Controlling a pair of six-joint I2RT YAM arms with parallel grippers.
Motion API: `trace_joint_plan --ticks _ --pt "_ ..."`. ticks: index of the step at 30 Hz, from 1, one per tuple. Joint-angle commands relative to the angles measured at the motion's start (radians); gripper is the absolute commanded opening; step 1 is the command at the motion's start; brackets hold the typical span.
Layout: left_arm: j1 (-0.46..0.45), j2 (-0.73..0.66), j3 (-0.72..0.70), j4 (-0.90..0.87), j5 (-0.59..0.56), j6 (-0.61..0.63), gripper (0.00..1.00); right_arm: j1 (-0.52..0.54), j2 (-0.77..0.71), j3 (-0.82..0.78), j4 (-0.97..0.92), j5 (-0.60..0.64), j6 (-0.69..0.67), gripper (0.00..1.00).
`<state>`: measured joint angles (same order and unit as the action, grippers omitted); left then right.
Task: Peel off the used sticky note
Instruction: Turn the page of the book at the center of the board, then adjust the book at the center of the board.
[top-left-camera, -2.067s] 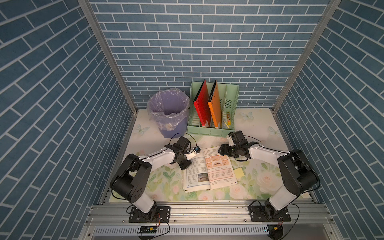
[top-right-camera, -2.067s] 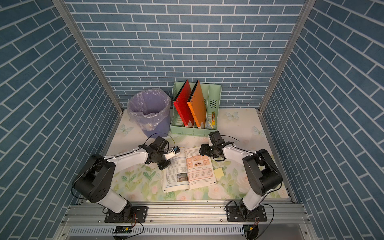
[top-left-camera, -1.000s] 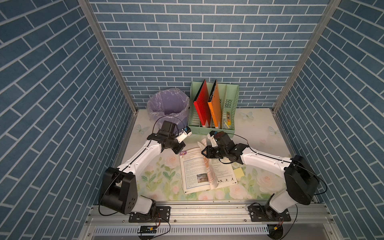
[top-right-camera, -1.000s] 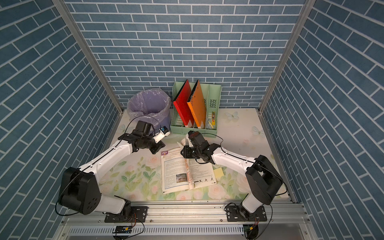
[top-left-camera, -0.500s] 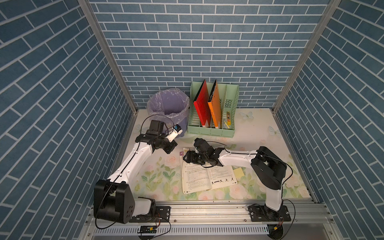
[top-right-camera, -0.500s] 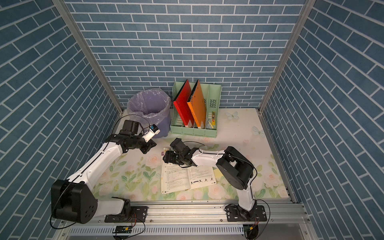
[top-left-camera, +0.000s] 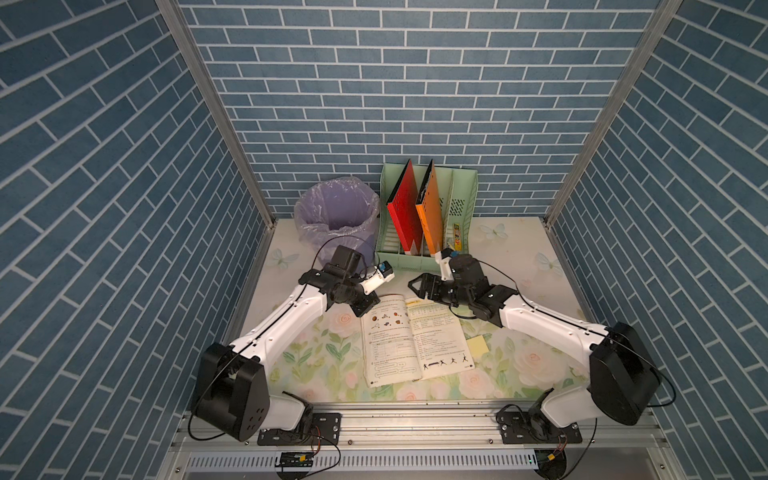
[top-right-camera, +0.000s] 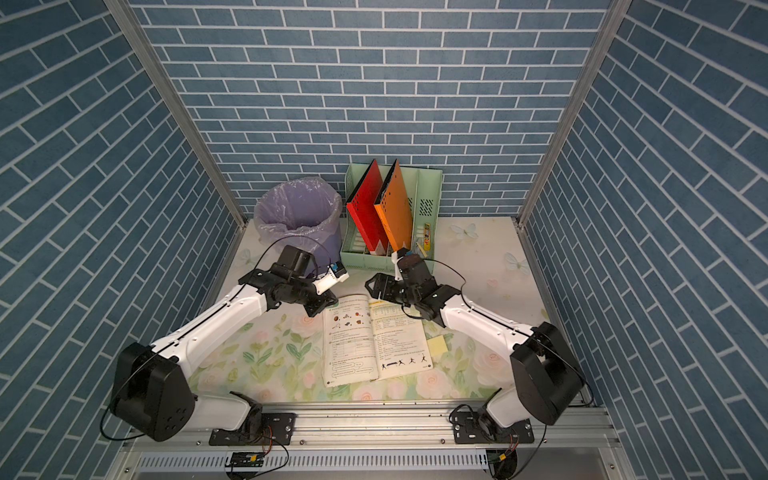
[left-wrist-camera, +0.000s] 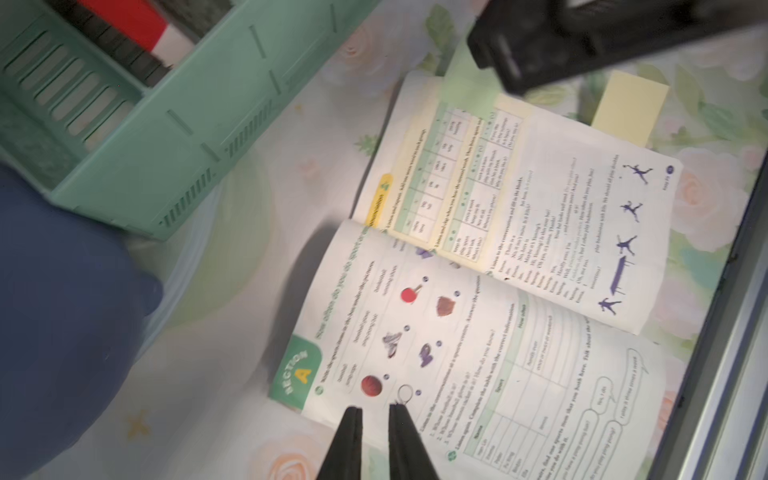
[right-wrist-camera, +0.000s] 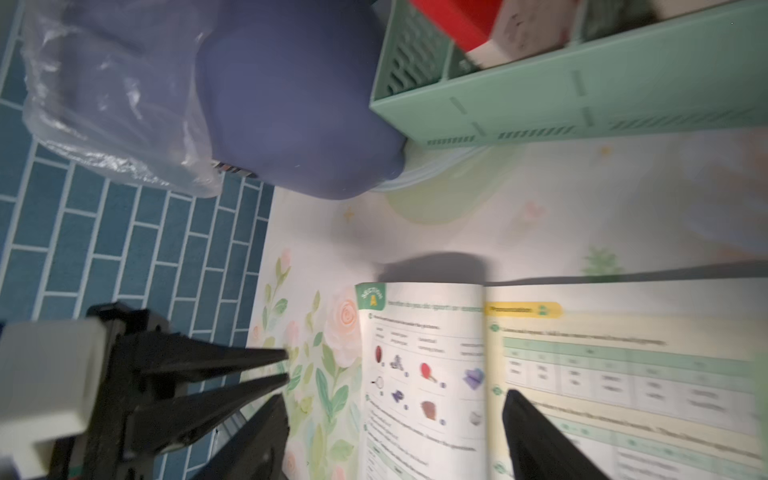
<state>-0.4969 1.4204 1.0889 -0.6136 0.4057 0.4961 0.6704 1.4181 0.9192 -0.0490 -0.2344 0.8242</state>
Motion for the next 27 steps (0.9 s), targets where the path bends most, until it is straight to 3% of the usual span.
trace_joint_plan --ticks 1,6,14,19,24,27 --pt "-0.103 0.071 0.049 0.016 -0.004 -0.042 0.18 -0.084 -0.065 -0.092 -0.205 0.032 -0.13 0.81" --pt "-0.225 0.212 0.111 0.083 -0.044 -0.098 0.17 -0.152 -0.087 -0.172 -0.262 0.045 -0.215 0.79" --pt "-0.23 0.293 0.151 0.095 -0.019 -0.139 0.16 -0.149 -0.016 -0.275 -0.163 -0.058 -0.223 0.69" --pt "-0.228 0.263 0.117 0.079 -0.043 -0.126 0.16 -0.038 0.032 -0.267 -0.15 -0.037 -0.197 0.66" --pt "-0.226 0.244 0.085 0.071 -0.086 -0.103 0.16 0.108 0.036 -0.3 -0.009 -0.065 -0.041 0.62" --pt "-0.226 0.258 0.083 0.083 -0.1 -0.105 0.16 0.18 0.033 -0.298 0.035 -0.063 0.033 0.65"
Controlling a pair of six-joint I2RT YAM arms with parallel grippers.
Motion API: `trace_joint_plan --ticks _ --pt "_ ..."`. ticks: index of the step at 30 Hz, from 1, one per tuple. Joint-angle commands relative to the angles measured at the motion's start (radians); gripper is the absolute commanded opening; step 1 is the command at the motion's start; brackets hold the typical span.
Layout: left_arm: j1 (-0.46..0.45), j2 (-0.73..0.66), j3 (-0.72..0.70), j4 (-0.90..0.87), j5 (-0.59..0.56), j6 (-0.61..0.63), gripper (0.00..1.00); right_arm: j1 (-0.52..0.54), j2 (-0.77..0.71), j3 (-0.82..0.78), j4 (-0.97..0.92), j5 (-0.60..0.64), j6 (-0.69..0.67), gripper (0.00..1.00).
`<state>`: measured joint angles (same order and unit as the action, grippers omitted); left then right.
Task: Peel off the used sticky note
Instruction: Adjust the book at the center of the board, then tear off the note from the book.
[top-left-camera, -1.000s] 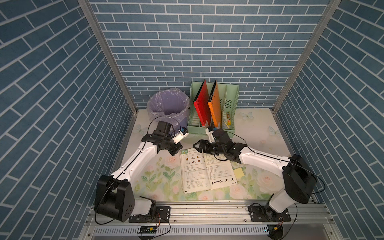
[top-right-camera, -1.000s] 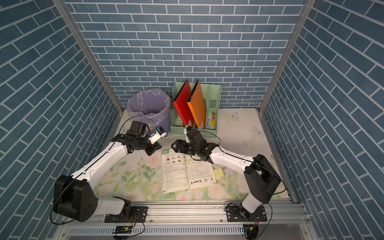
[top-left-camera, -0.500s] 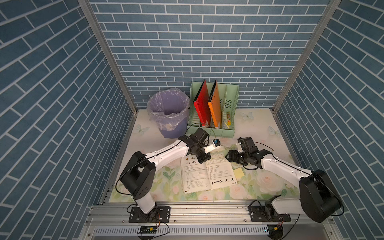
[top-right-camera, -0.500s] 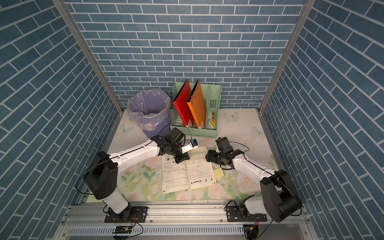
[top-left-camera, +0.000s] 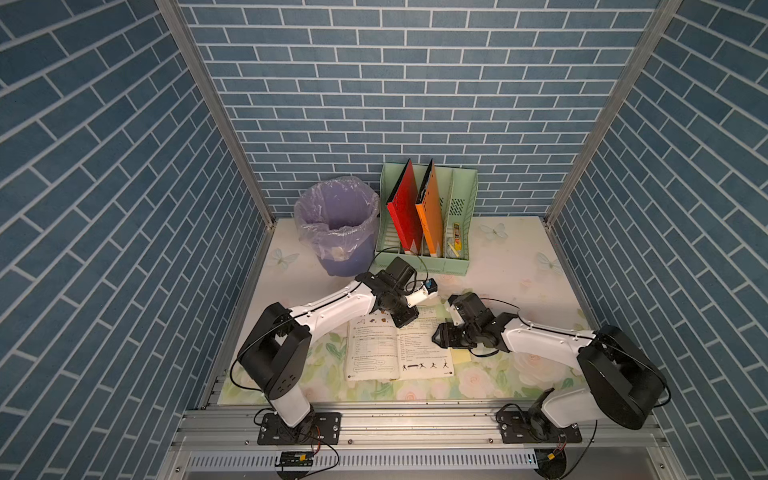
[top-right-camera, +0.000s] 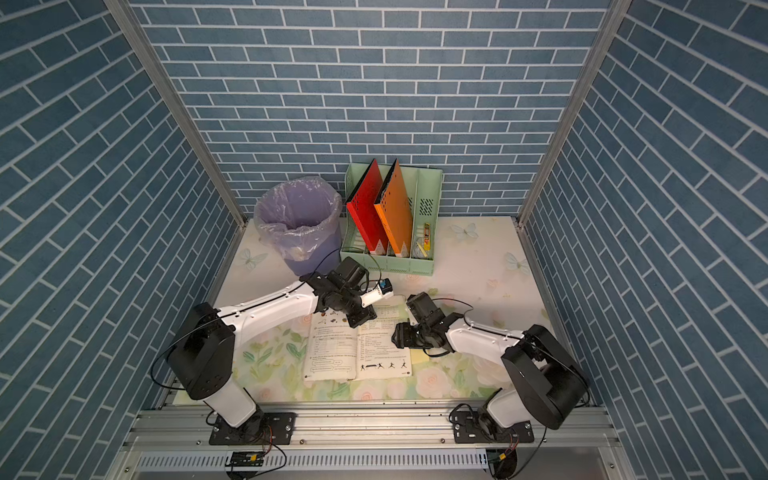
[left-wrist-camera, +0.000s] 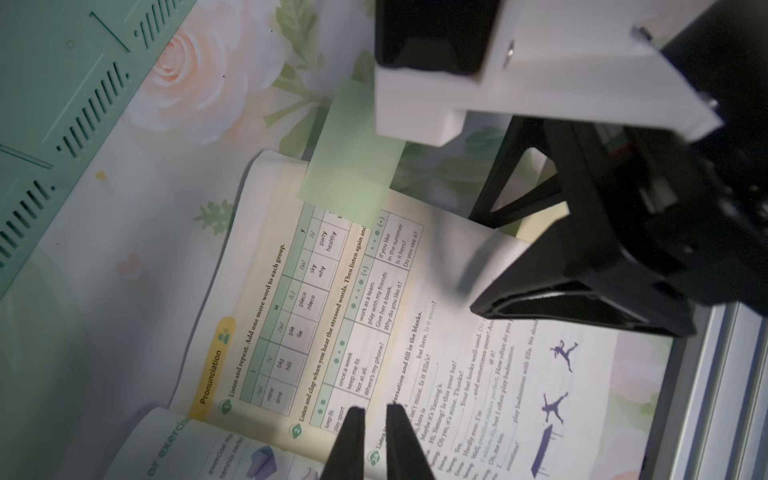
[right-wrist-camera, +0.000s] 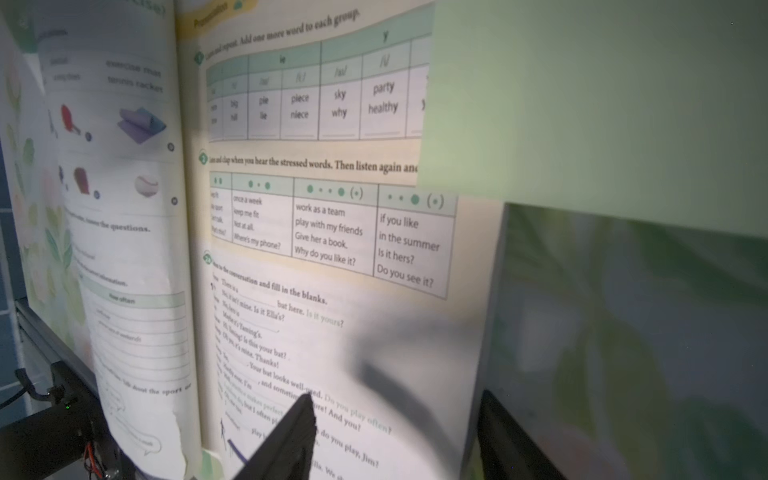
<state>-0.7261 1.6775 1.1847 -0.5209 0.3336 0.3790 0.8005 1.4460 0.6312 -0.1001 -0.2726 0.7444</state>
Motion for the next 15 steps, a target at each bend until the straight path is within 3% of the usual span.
trace_joint_plan --ticks 1,4,7,11,15 --pt "0.004 0.007 -0.013 -0.002 -0.033 0.011 0.16 0.062 0.0 -0.007 0.091 -0.024 0.124 0.67" --pt "0.004 0.026 -0.011 0.022 -0.049 0.007 0.15 0.05 -0.048 0.021 0.02 0.004 0.1 0.73" --pt "0.001 0.052 -0.009 0.05 -0.047 -0.004 0.15 -0.062 -0.12 0.029 -0.069 0.022 0.042 0.76" --pt "-0.006 0.089 0.008 0.098 -0.038 -0.033 0.15 -0.236 -0.169 -0.005 -0.068 -0.013 -0.011 0.76" --pt "-0.011 0.134 0.037 0.132 -0.035 -0.053 0.13 -0.322 -0.089 -0.033 0.036 -0.14 -0.037 0.74"
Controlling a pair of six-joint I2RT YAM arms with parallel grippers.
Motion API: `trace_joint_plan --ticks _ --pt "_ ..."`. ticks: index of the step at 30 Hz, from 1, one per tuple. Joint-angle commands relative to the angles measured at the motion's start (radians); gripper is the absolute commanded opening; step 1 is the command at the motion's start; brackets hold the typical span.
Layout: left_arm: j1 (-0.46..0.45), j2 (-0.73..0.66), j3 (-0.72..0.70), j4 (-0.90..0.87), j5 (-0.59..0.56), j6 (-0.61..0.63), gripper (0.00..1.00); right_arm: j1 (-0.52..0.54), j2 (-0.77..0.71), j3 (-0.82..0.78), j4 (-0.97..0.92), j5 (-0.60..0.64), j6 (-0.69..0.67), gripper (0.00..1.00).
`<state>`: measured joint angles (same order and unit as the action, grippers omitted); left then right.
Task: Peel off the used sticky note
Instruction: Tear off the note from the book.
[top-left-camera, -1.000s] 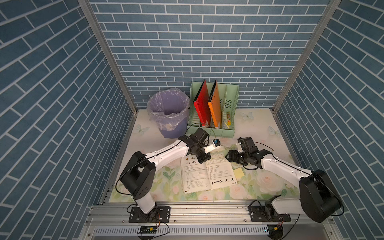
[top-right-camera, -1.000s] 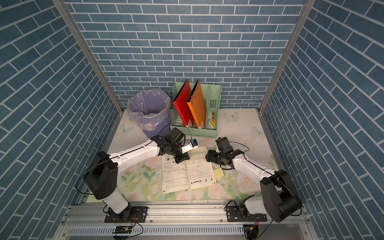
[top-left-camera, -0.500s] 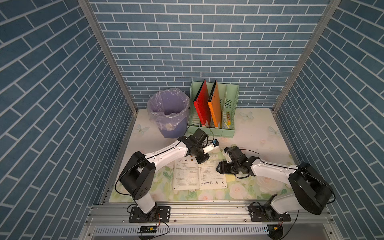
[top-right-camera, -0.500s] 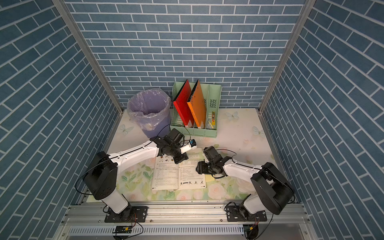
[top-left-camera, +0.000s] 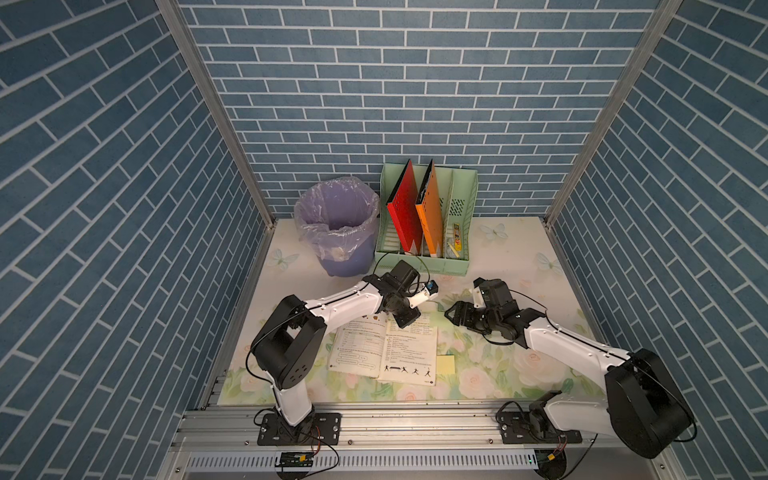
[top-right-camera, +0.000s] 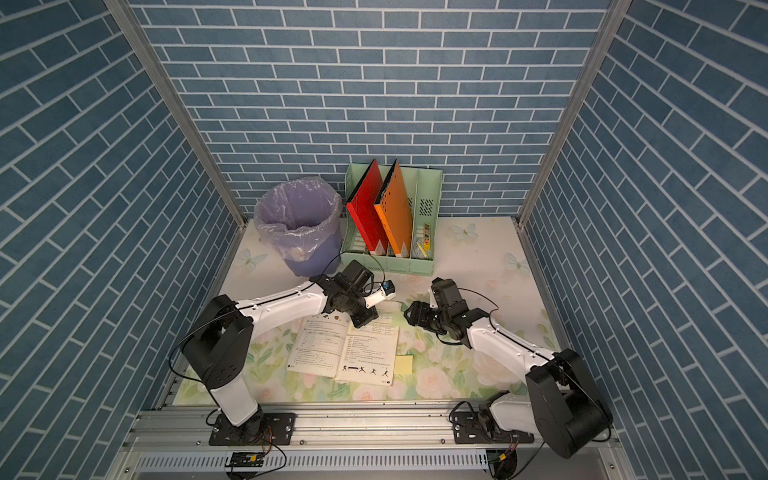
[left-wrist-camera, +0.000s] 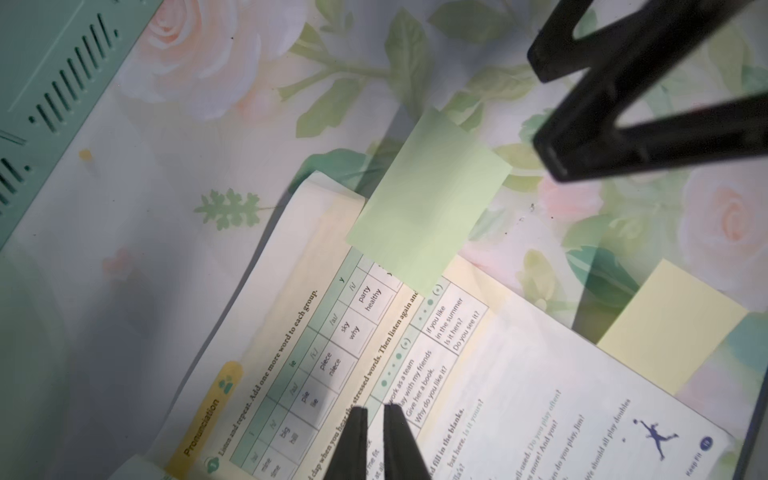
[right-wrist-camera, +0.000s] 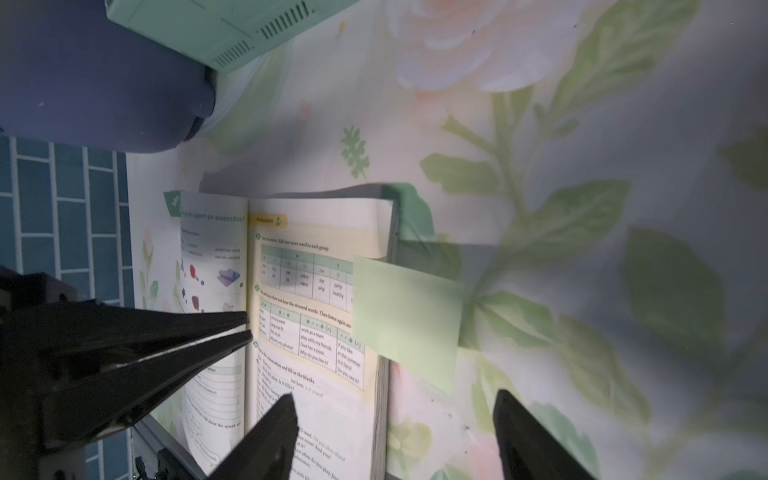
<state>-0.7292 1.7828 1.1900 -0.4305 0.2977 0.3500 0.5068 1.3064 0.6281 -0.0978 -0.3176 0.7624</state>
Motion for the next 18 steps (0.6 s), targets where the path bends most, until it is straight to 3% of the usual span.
trace_joint_plan --ticks 1,7,18 --pt "-0.009 0.043 0.039 0.048 -0.001 -0.025 0.13 -0.042 0.075 -0.038 0.071 -0.12 -0.055 0.73" --pt "-0.014 0.146 0.119 0.067 -0.011 -0.039 0.11 -0.115 0.18 -0.103 0.324 -0.29 0.016 0.7" --pt "-0.021 0.302 0.283 0.034 0.062 -0.045 0.1 -0.117 0.324 -0.086 0.413 -0.353 0.008 0.54"
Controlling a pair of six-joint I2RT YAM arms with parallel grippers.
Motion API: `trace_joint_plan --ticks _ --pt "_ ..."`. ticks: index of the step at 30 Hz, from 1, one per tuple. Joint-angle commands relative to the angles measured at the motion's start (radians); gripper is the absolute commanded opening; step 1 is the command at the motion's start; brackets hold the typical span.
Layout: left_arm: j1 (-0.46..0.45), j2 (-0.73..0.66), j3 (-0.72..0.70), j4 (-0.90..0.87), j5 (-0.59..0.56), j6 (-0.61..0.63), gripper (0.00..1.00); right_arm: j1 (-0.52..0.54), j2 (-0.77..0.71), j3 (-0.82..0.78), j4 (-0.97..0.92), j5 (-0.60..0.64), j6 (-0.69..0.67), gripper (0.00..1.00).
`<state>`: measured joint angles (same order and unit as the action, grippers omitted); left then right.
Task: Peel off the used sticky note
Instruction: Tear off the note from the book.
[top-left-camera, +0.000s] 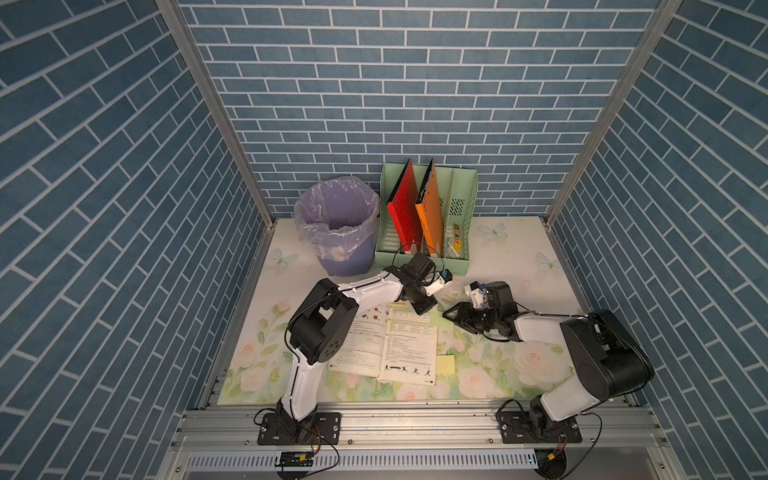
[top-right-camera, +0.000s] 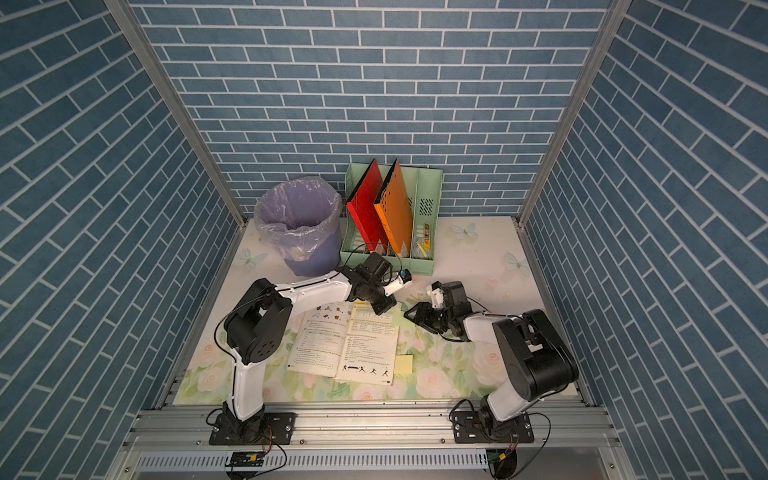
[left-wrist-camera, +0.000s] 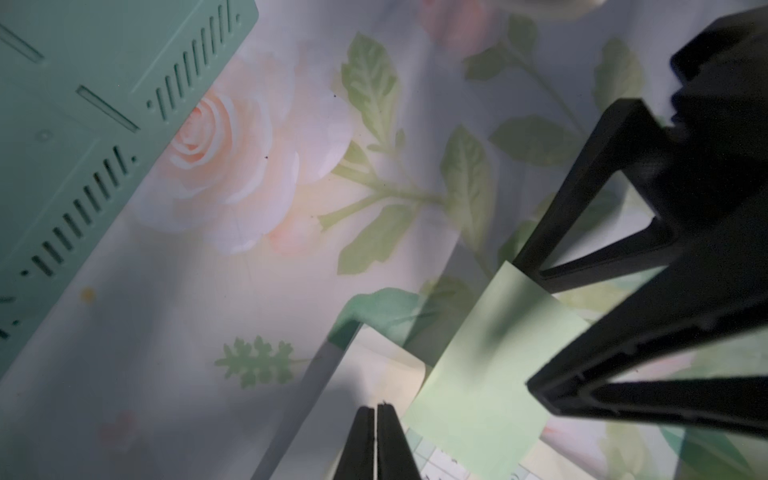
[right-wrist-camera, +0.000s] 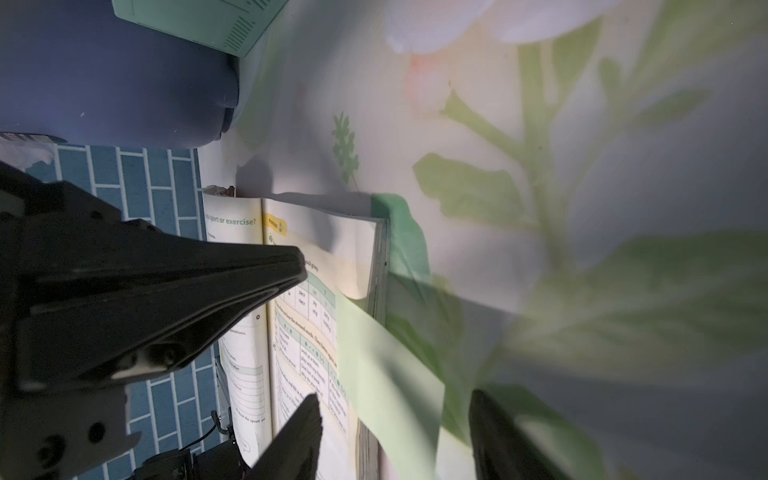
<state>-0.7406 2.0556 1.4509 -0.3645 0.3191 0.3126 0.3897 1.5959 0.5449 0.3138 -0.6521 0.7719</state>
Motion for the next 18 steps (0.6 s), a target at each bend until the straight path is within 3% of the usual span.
trace_joint_plan --ticks 1,6,18 --pt "-0.012 0.035 0.028 -0.04 0.051 -0.01 0.1 0.0 0.034 -0.005 0.004 -0.017 -0.002 0.53" --pt "-0.013 0.045 0.014 -0.061 0.074 0.002 0.1 0.0 0.02 -0.016 0.011 0.0 -0.012 0.43" --pt "-0.016 0.076 0.017 -0.054 0.04 0.002 0.1 0.029 -0.028 0.018 -0.062 0.156 -0.114 0.07"
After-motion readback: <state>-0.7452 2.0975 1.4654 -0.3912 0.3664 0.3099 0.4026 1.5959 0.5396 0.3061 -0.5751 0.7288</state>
